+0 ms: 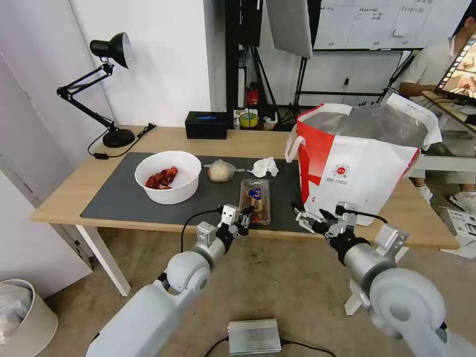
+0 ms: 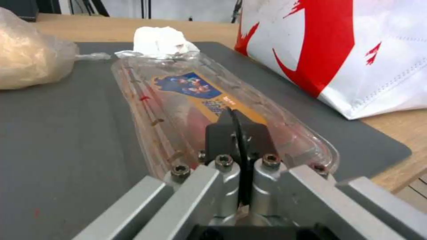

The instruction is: Pick up the trash from the table and place it into the takeout bag.

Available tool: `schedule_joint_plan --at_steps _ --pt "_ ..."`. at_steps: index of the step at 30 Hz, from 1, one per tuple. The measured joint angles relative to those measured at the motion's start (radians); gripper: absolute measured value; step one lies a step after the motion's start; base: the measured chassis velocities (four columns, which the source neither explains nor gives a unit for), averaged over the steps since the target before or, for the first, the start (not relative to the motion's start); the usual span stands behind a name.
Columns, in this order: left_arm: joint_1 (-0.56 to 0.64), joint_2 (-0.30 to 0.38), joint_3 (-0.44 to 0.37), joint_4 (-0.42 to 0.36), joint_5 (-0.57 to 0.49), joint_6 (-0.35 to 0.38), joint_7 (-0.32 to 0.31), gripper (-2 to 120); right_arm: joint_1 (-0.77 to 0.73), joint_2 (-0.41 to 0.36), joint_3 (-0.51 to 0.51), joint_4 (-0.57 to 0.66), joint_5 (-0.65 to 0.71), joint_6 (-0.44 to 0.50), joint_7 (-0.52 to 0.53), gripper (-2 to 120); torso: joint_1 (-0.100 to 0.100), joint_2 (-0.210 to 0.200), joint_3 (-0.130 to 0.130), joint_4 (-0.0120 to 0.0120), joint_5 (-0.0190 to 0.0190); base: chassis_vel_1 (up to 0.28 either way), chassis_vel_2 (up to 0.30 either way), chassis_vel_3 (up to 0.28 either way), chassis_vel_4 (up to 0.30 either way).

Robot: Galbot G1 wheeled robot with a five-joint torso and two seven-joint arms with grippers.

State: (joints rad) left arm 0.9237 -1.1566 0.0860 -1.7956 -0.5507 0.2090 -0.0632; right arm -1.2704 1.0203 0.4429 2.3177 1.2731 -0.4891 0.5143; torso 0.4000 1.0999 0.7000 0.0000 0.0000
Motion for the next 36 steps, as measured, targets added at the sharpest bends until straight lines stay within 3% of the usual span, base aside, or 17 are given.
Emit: schedule_joint_plan --at_steps 11,19,36 --pt "0.004 -0.002 0.003 0.006 -0.005 -0.002 -0.003 0 0.168 0.015 -0.024 -0.094 0.264 -0.028 0.102 100 0.0 0.0 0.0 0.0001 0.0 0.0 0.0 0.0 0.0" --pt "0.004 -0.003 0.02 0.011 -0.006 -0.004 -0.005 0 0.248 0.04 -0.05 -0.179 0.311 -0.1 0.113 100 0.0 0.0 0.0 0.0 0.0001 0.0 0.0 0.0 0.0" --pt "-0.004 -0.007 0.034 0.012 -0.01 -0.006 -0.007 0 0.365 0.082 -0.098 -0.307 0.341 -0.152 0.176 100 0.0 0.0 0.0 0.0 0.0 0.0 0.0 0.0 0.0"
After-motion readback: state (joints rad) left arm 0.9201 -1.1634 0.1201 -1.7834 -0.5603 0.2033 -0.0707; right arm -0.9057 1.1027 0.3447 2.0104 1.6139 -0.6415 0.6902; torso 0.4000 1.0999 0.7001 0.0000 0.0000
